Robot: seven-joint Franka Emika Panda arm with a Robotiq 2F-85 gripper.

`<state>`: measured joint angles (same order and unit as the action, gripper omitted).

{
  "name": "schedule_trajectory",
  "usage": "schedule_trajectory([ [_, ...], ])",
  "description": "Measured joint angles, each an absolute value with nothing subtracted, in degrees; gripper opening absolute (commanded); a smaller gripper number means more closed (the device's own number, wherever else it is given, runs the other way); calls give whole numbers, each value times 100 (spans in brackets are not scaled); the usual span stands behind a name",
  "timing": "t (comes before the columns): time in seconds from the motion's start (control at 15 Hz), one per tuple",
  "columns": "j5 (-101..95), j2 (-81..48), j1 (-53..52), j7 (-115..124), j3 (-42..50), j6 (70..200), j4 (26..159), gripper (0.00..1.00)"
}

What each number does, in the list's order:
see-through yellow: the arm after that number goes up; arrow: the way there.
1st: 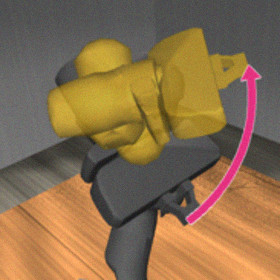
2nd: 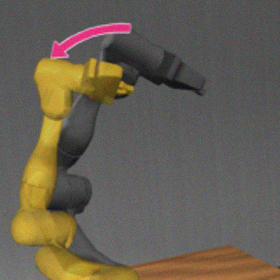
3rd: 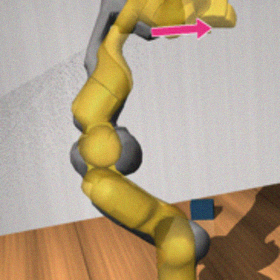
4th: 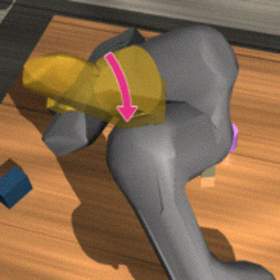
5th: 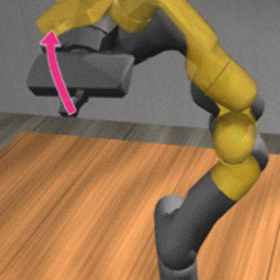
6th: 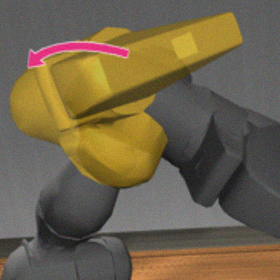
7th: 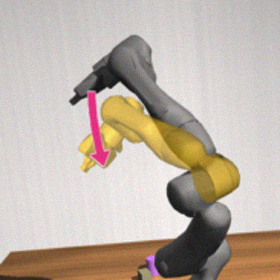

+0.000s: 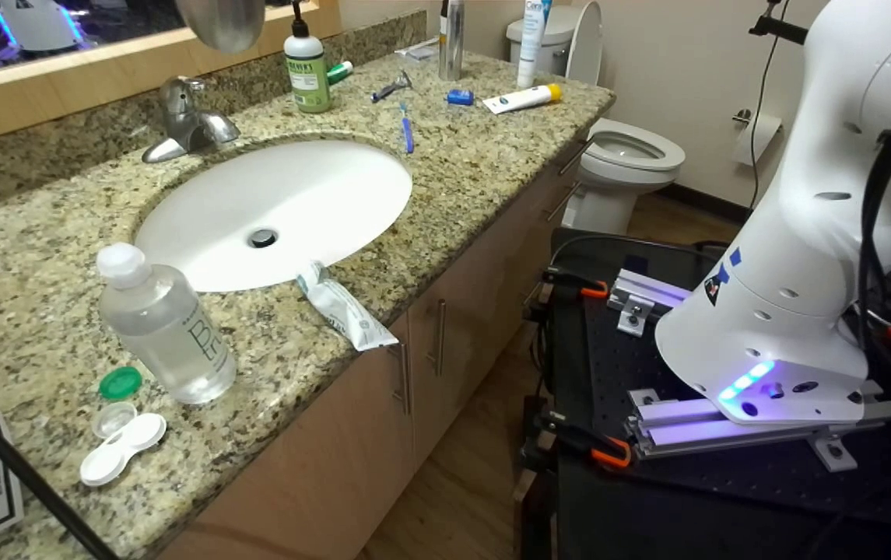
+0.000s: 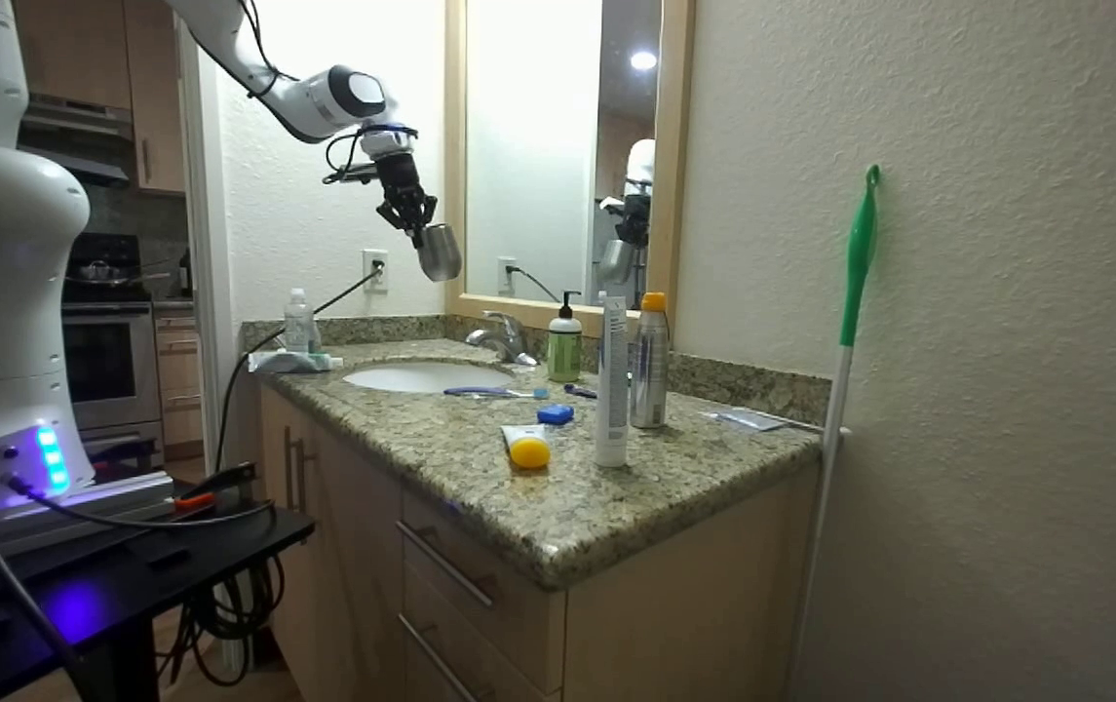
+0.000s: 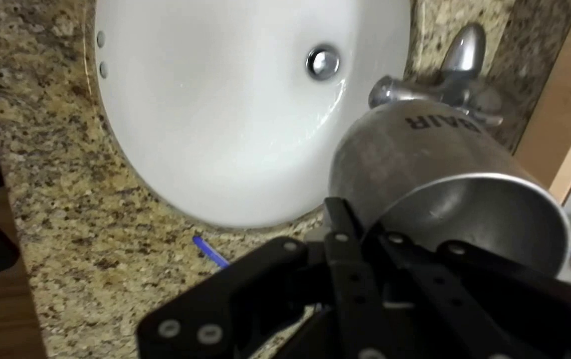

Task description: Get the silver cup on the countertop and place it near the white tube with a yellow lid

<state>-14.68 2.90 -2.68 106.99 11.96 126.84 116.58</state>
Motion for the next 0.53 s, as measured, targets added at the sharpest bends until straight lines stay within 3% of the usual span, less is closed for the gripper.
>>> schedule_trajectory([
  [0.53,-734,1191,1354,10645,1717,11579,12305,2],
])
